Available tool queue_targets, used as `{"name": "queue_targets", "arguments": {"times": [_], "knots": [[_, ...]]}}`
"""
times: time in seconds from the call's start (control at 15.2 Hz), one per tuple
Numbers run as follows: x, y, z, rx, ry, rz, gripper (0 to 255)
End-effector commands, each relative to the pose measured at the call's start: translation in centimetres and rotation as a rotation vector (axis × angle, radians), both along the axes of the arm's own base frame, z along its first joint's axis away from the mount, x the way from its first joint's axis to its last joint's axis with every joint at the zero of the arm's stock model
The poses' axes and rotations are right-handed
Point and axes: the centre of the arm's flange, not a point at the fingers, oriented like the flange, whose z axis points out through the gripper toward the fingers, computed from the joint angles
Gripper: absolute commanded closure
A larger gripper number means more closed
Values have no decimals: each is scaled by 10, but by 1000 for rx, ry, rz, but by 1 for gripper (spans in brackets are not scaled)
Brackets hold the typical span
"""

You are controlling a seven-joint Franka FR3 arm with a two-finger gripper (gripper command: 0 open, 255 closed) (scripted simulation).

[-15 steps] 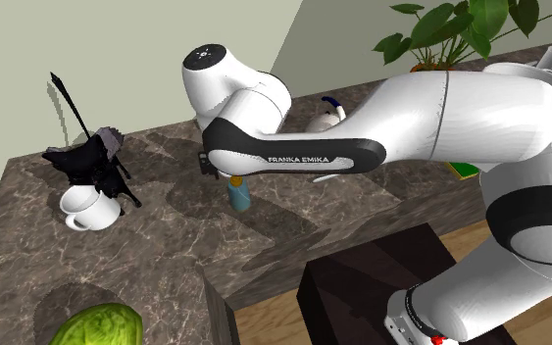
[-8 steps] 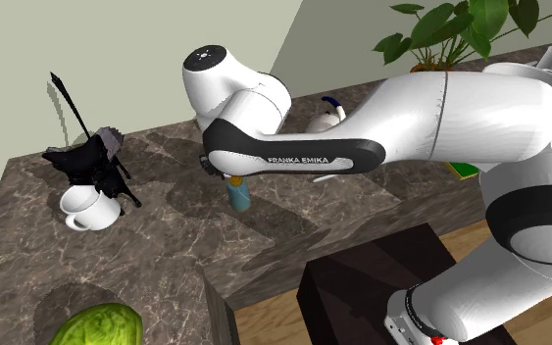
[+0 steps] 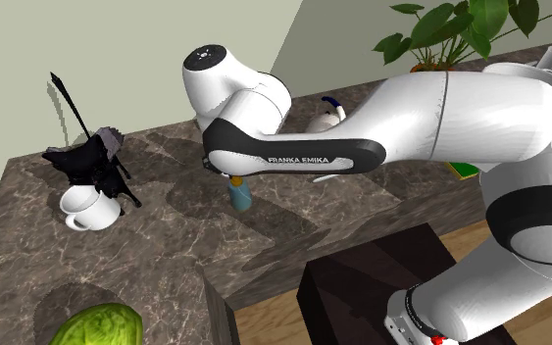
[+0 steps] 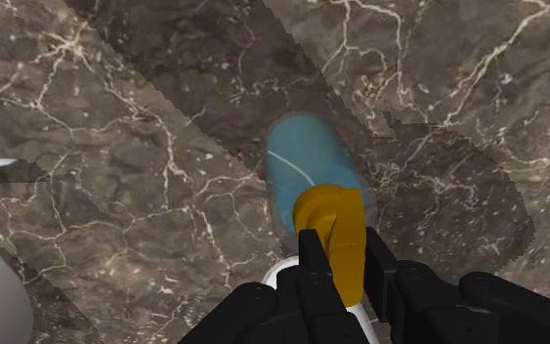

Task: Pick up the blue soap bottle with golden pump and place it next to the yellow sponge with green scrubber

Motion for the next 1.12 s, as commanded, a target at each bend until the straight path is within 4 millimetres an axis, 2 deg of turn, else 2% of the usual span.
{"name": "queue_targets", "arguments": {"times": [0.0,1.06], "knots": [[0,0,-1,-1,1,0,255],[0,0,84,-1,1,0,255]]}}
